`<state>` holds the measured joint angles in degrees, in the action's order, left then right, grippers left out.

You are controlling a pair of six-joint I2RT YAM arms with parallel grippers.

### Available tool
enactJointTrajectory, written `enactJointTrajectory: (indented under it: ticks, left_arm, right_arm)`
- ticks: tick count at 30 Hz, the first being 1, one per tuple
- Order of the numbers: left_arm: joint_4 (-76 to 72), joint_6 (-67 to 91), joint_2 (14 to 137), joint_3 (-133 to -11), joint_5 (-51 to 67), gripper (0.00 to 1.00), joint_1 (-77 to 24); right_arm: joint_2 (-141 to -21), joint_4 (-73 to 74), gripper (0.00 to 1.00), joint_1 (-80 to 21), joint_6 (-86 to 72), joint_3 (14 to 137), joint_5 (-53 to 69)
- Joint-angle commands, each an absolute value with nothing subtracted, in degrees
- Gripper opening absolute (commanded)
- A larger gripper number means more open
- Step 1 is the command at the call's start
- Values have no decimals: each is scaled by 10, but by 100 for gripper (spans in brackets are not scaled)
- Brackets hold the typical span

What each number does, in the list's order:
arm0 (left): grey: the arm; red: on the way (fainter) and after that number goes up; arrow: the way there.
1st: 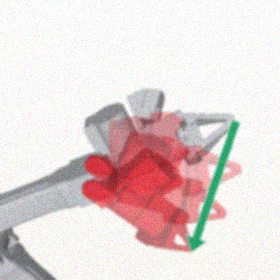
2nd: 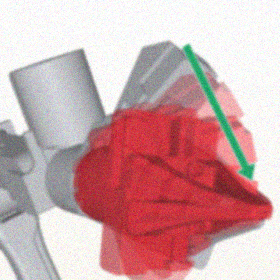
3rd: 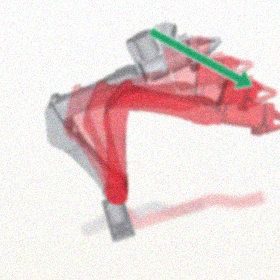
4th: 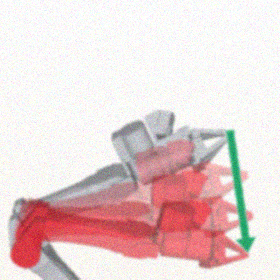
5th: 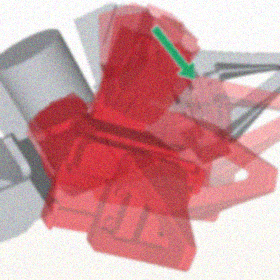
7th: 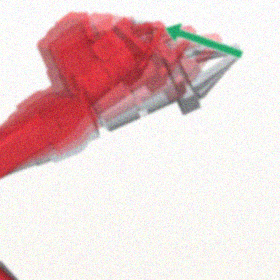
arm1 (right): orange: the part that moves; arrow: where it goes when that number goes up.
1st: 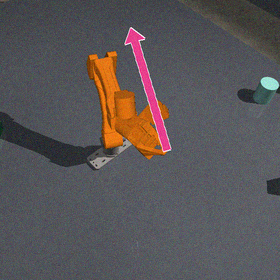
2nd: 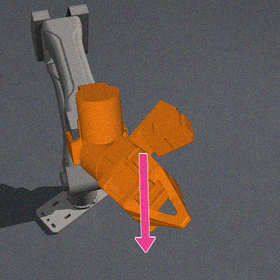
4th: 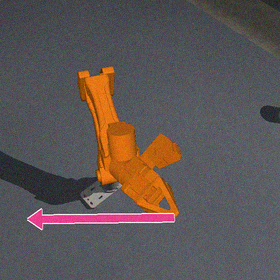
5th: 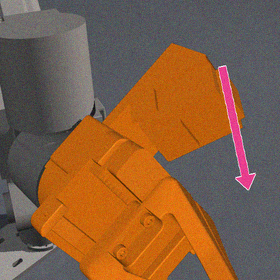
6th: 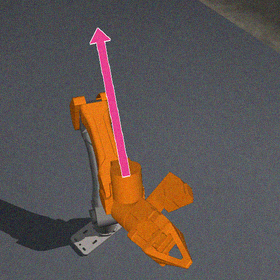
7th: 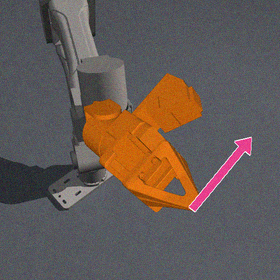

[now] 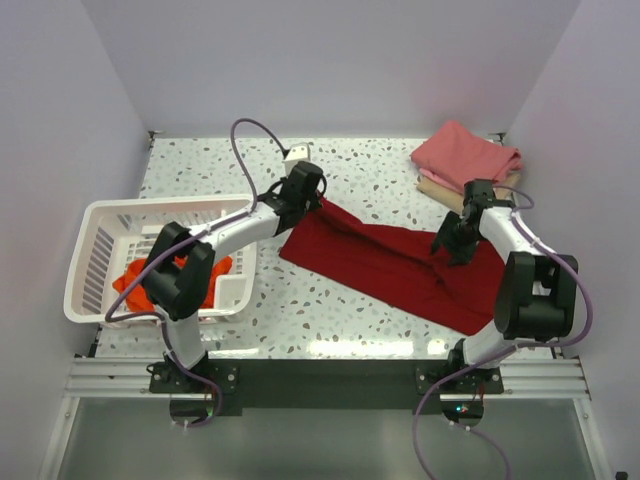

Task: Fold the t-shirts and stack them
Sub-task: Fold the tshirt

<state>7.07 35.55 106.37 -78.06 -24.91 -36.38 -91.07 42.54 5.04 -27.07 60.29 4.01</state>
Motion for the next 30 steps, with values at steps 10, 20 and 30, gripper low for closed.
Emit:
enactJointTrajectory:
  ticks: [10,20,30]
  left_arm:
    - [97,410,970,-684,-253,0,-361]
    - [137,401,938,-671,-255,68,-361]
    - [92,356,1083,-791,-191,70,-308]
  right_arm:
    - [-871,446,55,49,-247,570,41]
    - [-859,459,55,54,-243,584,37]
    - [-848,478,55,89,-245,624,35]
